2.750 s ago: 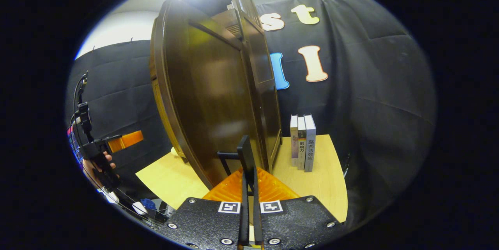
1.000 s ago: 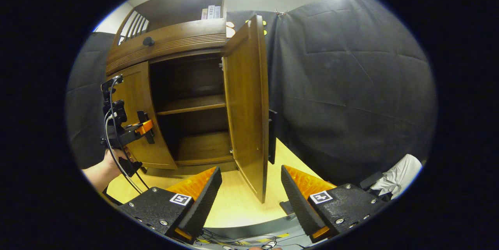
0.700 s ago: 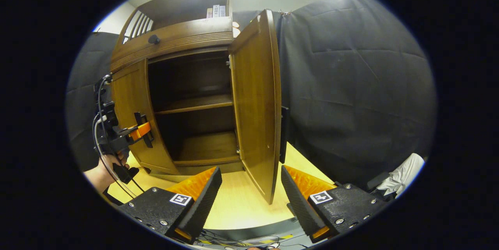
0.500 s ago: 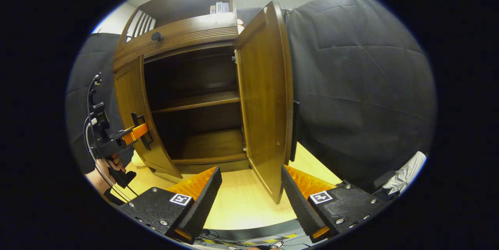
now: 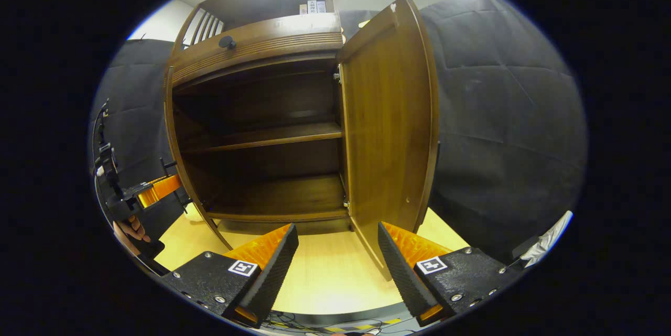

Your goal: Open the right door of the double-door shoe cabinet with the right hand, and open the left door with the left hand.

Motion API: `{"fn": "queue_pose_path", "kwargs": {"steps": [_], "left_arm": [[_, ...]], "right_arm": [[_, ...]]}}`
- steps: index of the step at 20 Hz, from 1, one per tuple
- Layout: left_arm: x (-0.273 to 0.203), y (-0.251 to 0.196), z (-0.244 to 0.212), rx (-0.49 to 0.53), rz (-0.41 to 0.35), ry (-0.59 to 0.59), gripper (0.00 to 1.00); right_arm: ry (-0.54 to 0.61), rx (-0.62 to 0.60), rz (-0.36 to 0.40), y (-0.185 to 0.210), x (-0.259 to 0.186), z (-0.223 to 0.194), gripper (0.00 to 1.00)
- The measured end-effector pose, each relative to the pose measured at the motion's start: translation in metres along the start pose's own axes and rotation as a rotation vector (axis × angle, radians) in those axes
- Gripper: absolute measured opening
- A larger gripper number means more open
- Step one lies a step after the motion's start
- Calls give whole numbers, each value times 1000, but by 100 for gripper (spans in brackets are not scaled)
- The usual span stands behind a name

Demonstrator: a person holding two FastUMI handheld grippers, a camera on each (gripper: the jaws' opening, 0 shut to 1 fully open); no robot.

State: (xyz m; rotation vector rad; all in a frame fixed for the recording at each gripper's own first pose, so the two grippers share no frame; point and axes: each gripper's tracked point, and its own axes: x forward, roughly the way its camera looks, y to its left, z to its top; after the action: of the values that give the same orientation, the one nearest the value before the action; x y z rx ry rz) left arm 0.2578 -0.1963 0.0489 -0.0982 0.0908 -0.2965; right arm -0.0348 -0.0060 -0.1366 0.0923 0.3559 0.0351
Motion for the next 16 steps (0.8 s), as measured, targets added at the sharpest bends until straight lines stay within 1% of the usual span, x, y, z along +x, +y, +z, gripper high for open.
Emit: {"fn": "queue_pose_path", "kwargs": {"steps": [1, 2, 3, 4, 6, 7, 8, 11, 12, 13, 14, 15, 16], "left_arm": [[-1, -1, 4, -4, 4, -2, 14], [-2, 2, 10, -3, 10, -7, 11], [-4, 1, 12, 0, 19, -8, 14], [-8, 4, 14, 3, 31, -9, 11], [-15, 10, 17, 4, 54, -11, 5], [-20, 15, 16, 6, 68, -13, 5], [-25, 19, 17, 14, 84, -14, 17], [-50, 49, 8, 31, 128, -13, 16], [-57, 57, 7, 28, 145, -12, 16], [-62, 66, 7, 27, 172, -14, 10], [-67, 76, 10, 27, 191, -19, 3], [-74, 83, 10, 28, 206, -15, 3], [-81, 94, 11, 23, 219, -19, 3]], "right_arm": [[5, 8, 8, 3, 2, -2, 92], [8, 12, 15, 5, 4, -3, 94], [9, 13, 22, 9, 5, -3, 94], [10, 12, 30, 13, 6, -3, 92], [13, 9, 48, 20, 10, -3, 92], [21, 12, 60, 25, 12, -5, 93], [33, 19, 75, 31, 14, -7, 94], [47, 10, 115, 47, 18, -8, 92], [49, 0, 126, 50, 19, -9, 96], [52, -7, 135, 54, 21, -10, 96], [56, -9, 145, 58, 22, -12, 94], [62, -10, 154, 60, 23, -14, 94], [68, -9, 161, 63, 23, -16, 92]]}}
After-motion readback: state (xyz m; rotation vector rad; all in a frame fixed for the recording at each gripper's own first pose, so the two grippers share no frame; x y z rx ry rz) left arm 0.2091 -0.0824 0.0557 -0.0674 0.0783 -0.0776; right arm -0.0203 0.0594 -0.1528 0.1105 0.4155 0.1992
